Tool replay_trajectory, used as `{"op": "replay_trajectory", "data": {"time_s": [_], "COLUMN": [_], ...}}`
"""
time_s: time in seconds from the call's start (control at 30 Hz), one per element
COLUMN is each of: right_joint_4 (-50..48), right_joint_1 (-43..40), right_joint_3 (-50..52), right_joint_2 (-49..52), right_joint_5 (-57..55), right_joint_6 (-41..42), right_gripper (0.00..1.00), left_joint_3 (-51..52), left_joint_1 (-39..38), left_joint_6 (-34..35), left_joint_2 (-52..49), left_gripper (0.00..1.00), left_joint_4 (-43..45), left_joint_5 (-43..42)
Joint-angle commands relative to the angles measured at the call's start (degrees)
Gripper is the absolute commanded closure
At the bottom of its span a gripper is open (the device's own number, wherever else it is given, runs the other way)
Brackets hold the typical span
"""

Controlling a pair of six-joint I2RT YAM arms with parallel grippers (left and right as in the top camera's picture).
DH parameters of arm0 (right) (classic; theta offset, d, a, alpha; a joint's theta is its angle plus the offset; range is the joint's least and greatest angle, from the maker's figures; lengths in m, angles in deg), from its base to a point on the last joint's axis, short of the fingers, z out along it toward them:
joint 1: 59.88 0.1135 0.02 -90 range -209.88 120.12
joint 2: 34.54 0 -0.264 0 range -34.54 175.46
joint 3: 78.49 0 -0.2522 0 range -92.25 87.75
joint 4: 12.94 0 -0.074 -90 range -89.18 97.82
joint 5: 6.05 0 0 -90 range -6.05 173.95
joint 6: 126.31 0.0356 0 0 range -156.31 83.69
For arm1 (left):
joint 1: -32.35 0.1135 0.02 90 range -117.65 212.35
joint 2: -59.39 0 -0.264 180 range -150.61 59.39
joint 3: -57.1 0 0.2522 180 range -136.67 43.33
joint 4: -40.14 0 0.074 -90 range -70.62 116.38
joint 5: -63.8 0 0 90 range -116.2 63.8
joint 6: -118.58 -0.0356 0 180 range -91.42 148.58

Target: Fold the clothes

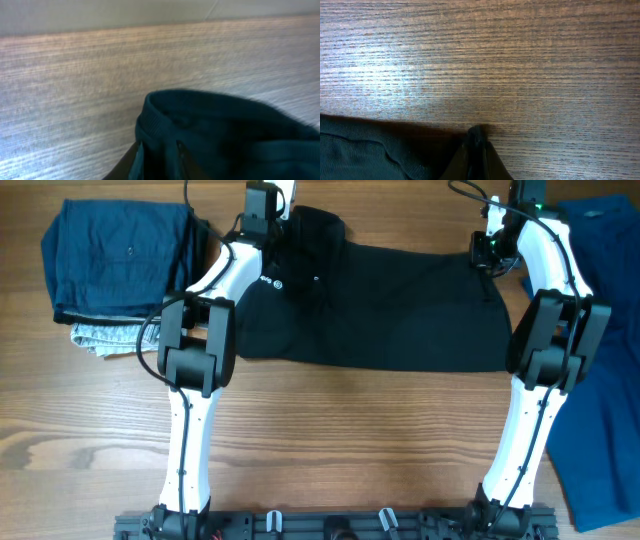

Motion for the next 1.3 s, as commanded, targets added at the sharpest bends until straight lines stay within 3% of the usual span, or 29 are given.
{"op": "replay_trajectory", "data": {"time_s": [0.0, 0.03, 0.07, 0.1, 0.4, 0.63, 0.67, 0.7, 0.8, 1.27], "right_joint_4": [0.52, 0.5, 0.5, 0.52, -0.24, -0.61, -0.61, -0.59, -0.72, 0.22], "right_joint_1": [0.74, 0.76, 0.76, 0.76, 0.76, 0.76, 0.76, 0.76, 0.76, 0.74], "right_joint_3": [0.66, 0.66, 0.66, 0.66, 0.66, 0.66, 0.66, 0.66, 0.66, 0.52], "right_joint_2": [3.32, 3.32, 3.32, 3.32, 3.32, 3.32, 3.32, 3.32, 3.32, -2.43], "right_joint_5": [0.07, 0.04, 0.04, 0.04, 0.07, 0.04, 0.04, 0.07, 0.04, 0.04], "right_joint_6": [0.85, 0.85, 0.85, 0.87, 1.31, 1.27, 1.27, 1.27, 1.53, 3.89], "right_gripper": [0.96, 0.95, 0.96, 0.96, 0.96, 0.96, 0.96, 0.96, 0.96, 0.96], "left_joint_3": [-3.06, -3.06, -3.06, -3.04, -3.04, -3.04, -3.04, -3.06, -3.54, -3.8], "left_joint_1": [0.2, 0.2, 0.2, 0.2, 0.2, 0.26, 0.26, 0.26, 0.31, 2.49], "left_joint_6": [-0.46, -0.46, -0.48, -0.48, -2.27, -2.21, -2.23, -2.23, -2.21, -2.23], "left_joint_2": [-0.92, -0.92, -0.92, -0.92, -3.21, -4.96, -4.96, -4.94, -3.87, 9.97], "left_gripper": [0.88, 0.74, 0.53, 0.47, 0.46, 0.58, 0.66, 0.82, 0.96, 0.96], "left_joint_4": [-0.15, -0.15, -0.15, -0.15, 0.28, 1.57, 2.03, 2.19, 0.57, -10.01], "left_joint_5": [-3.43, -3.43, -3.43, -3.41, -2.05, -0.11, -0.11, -0.11, -0.35, -0.35]}}
